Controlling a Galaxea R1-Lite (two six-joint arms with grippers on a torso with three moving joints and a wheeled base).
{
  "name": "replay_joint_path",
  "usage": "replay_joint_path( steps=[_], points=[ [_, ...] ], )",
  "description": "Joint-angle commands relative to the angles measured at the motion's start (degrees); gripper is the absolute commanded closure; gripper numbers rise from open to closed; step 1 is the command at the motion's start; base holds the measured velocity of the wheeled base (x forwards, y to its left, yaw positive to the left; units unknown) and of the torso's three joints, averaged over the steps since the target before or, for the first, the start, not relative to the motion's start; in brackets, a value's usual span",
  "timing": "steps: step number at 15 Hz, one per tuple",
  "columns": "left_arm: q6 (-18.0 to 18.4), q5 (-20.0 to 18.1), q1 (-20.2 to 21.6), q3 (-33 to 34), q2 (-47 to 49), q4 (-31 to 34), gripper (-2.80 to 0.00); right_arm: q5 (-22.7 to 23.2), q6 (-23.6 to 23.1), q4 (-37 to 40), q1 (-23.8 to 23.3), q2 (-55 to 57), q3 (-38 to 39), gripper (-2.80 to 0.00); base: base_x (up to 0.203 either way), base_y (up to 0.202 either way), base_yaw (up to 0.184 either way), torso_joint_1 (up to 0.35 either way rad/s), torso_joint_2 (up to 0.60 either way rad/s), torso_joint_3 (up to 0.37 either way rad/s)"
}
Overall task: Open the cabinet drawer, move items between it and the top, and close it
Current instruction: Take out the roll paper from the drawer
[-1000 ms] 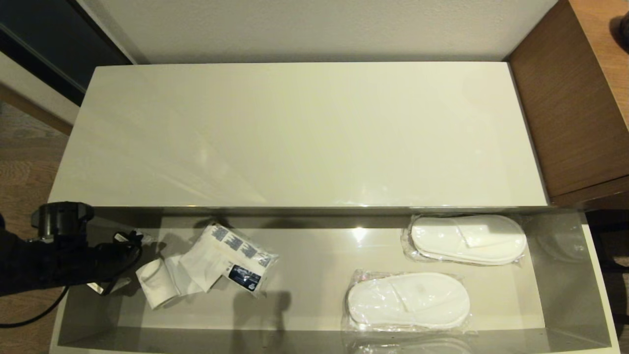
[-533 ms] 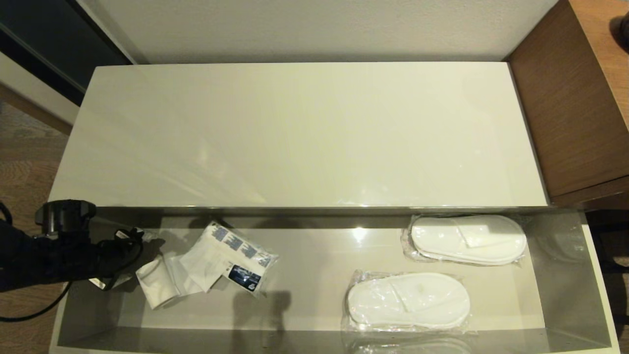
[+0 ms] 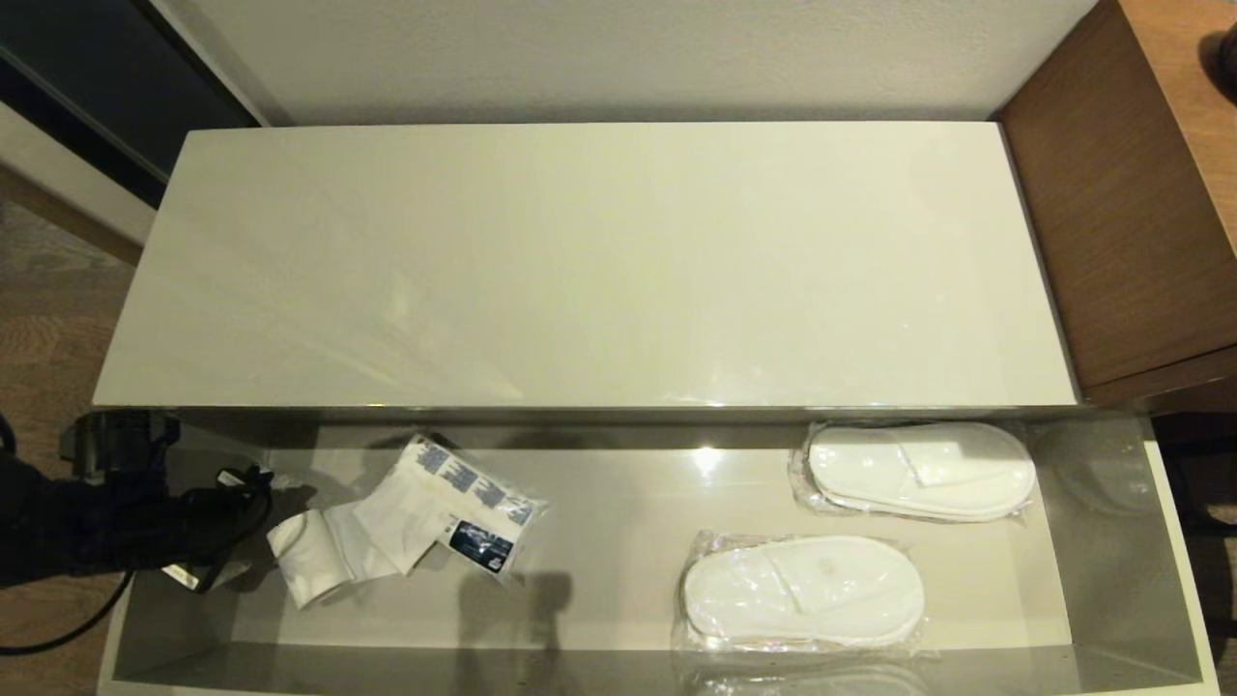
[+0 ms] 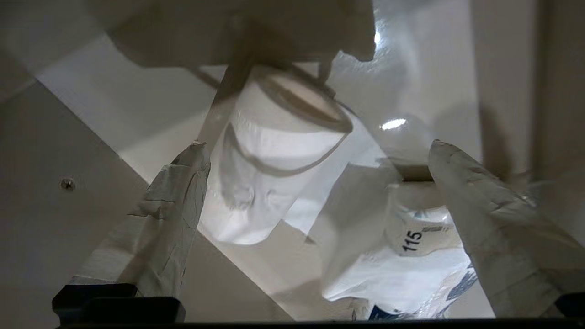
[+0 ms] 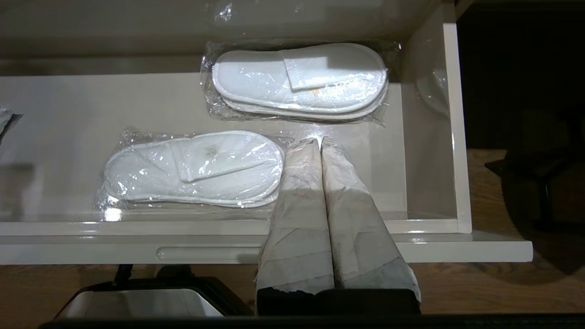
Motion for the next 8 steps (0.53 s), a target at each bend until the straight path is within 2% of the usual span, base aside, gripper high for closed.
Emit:
replay_joint_path(
  steps=[1,6,8],
  points=[
    [-0.2,0.0,-0.1,0.3,0.4,-0.2,-2.80,0.0,0.0,0.0,0.0,0.1,0.0,0.00,0.000,0.000,0.000,0.000,0.00,0.000],
    [0.8,1.0,-2.6,1.3,1.5,-0.2,-2.80,0.0,0.0,0.1,0.0,0.0,0.0,0.00,0.000,0.000,0.000,0.000,0.00,0.000],
    [2.8,3.7,-3.0,1.7,2.8,-0.3,-2.80,0.0,0.0,0.0,0.0,0.1,0.0,0.00,0.000,0.000,0.000,0.000,0.00,0.000]
  ],
)
